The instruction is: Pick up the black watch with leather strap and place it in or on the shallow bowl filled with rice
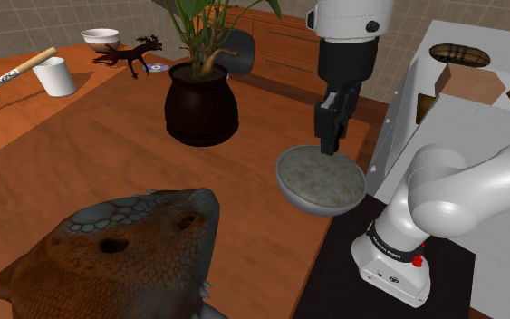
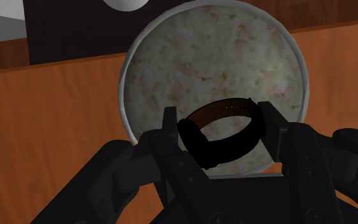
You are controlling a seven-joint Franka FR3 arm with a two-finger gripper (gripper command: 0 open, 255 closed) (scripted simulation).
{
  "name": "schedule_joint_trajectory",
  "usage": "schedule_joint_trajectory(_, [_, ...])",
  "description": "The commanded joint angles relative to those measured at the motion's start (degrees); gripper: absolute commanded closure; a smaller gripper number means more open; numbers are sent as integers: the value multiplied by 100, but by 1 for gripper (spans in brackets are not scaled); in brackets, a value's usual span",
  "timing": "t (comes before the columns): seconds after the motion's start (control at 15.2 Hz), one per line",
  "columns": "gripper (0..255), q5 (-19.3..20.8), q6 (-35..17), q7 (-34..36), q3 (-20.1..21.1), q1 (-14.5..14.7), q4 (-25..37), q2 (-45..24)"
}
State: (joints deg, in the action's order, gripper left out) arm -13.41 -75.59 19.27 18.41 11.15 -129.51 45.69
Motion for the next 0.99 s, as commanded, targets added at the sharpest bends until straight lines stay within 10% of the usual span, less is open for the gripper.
schedule_joint_trajectory(0.0, [255, -16, -137, -22, 15, 10, -187, 51])
schedule_joint_trajectory(0.79, [255, -76, -451, -48, 76, 40, -601, 153])
schedule_joint_trajectory(0.86, [0, -76, -450, -48, 76, 40, -601, 153])
schedule_joint_trajectory(0.92, [0, -76, -450, -48, 75, 40, -601, 153])
